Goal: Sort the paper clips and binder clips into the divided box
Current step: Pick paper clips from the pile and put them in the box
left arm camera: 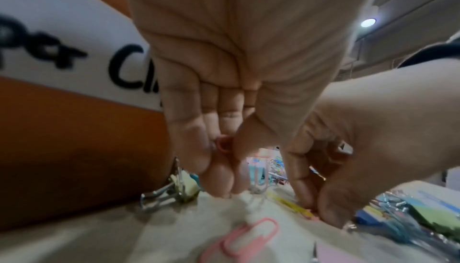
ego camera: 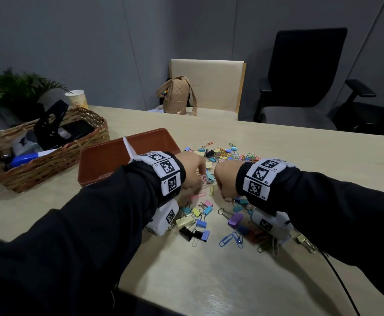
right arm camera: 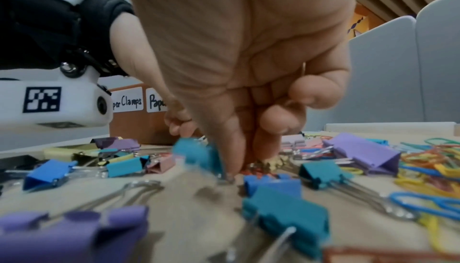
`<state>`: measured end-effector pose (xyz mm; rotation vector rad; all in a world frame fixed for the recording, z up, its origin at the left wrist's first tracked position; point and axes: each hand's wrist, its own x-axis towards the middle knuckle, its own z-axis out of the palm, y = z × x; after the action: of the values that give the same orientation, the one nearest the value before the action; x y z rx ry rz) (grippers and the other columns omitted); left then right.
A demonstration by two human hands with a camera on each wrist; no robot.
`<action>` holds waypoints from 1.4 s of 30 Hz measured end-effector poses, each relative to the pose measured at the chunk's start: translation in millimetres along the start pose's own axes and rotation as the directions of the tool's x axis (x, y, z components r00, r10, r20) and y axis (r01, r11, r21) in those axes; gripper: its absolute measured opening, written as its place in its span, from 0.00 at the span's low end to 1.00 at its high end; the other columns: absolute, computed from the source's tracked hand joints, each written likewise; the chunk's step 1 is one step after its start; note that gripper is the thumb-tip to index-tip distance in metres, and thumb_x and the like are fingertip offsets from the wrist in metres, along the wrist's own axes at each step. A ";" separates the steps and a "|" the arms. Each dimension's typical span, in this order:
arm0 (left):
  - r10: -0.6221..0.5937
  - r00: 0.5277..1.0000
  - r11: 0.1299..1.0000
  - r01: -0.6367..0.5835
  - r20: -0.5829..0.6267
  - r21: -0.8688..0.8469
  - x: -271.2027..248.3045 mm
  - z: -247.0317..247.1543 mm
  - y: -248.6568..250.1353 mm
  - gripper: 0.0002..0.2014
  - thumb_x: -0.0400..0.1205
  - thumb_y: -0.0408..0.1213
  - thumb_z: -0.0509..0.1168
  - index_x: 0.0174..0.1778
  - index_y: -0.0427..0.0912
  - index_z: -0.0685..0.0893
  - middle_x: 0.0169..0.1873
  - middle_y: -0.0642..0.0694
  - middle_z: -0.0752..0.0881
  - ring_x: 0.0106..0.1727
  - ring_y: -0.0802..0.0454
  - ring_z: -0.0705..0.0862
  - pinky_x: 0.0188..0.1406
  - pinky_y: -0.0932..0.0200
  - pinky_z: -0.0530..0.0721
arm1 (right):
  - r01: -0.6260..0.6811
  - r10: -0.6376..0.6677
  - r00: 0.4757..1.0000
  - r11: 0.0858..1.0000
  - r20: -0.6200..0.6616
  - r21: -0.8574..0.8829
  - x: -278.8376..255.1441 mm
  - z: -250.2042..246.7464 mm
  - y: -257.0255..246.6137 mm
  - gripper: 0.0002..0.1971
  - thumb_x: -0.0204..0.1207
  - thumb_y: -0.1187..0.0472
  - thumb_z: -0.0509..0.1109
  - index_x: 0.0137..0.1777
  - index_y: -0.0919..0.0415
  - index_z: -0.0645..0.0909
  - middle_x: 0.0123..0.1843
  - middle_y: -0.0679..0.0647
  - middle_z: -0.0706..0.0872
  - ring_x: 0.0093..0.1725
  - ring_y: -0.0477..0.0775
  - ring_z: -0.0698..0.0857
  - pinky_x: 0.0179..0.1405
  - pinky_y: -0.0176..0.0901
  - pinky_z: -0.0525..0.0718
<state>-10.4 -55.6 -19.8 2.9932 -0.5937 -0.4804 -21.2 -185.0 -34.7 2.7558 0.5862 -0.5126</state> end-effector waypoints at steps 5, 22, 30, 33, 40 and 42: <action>-0.016 0.998 0.995 0.011 0.053 0.095 3.7 7.3 7.1 0.12 0.82 0.36 0.62 0.58 0.41 0.86 0.54 0.44 0.86 0.54 0.45 0.83 0.47 0.58 0.77 | -0.010 0.011 0.997 1.000 0.071 -0.013 -0.2 0.7 2.4 0.15 0.76 0.64 0.66 0.29 0.60 0.70 0.28 0.52 0.72 0.28 0.52 0.72 0.23 0.35 0.70; 0.023 0.991 0.949 -0.062 -0.130 -0.308 -11.3 -0.4 -6.5 0.16 0.72 0.37 0.70 0.20 0.46 0.74 0.33 0.41 0.87 0.40 0.46 0.87 0.43 0.51 0.87 | 0.013 0.000 0.998 0.981 -0.064 0.196 -10.1 -2.9 20.0 0.07 0.71 0.56 0.77 0.42 0.59 0.85 0.42 0.49 0.90 0.46 0.53 0.88 0.46 0.44 0.87; 0.013 0.994 0.943 -0.049 -0.113 -0.328 -15.3 7.9 -5.9 0.10 0.78 0.31 0.64 0.33 0.44 0.73 0.29 0.48 0.87 0.31 0.54 0.87 0.33 0.58 0.84 | 0.062 -0.057 0.997 0.993 -0.052 0.099 -9.7 -1.2 11.4 0.09 0.74 0.68 0.67 0.48 0.62 0.89 0.47 0.56 0.91 0.46 0.57 0.87 0.46 0.46 0.85; -0.014 1.000 0.940 0.013 -0.001 -0.340 -17.8 11.6 -7.5 0.07 0.80 0.28 0.60 0.48 0.45 0.75 0.38 0.40 0.90 0.31 0.44 0.86 0.35 0.50 0.87 | 0.071 -0.068 0.996 0.996 -0.052 0.052 -12.9 -0.5 14.4 0.08 0.75 0.66 0.69 0.50 0.62 0.88 0.48 0.55 0.90 0.43 0.55 0.84 0.39 0.40 0.79; -0.049 0.999 0.994 0.050 -0.008 0.098 -9.0 18.4 1.1 0.11 0.82 0.43 0.59 0.45 0.43 0.84 0.42 0.43 0.84 0.43 0.46 0.81 0.40 0.57 0.77 | 0.072 -0.072 0.995 0.997 -0.069 0.006 -10.4 1.4 12.7 0.06 0.75 0.65 0.71 0.48 0.64 0.89 0.47 0.58 0.91 0.39 0.53 0.82 0.39 0.41 0.81; -0.048 0.999 0.988 0.046 0.009 0.145 -4.7 20.2 1.5 0.12 0.78 0.47 0.67 0.43 0.41 0.86 0.41 0.42 0.87 0.38 0.47 0.81 0.37 0.55 0.80 | 0.088 -0.090 0.995 0.996 -0.053 -0.033 -11.0 0.4 11.5 0.08 0.75 0.61 0.73 0.51 0.63 0.87 0.47 0.55 0.89 0.42 0.54 0.82 0.42 0.41 0.81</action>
<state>-21.3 -55.1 -37.4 3.1505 -0.5852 -0.4793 -25.8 -199.1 -28.5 2.7320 0.7267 -0.4463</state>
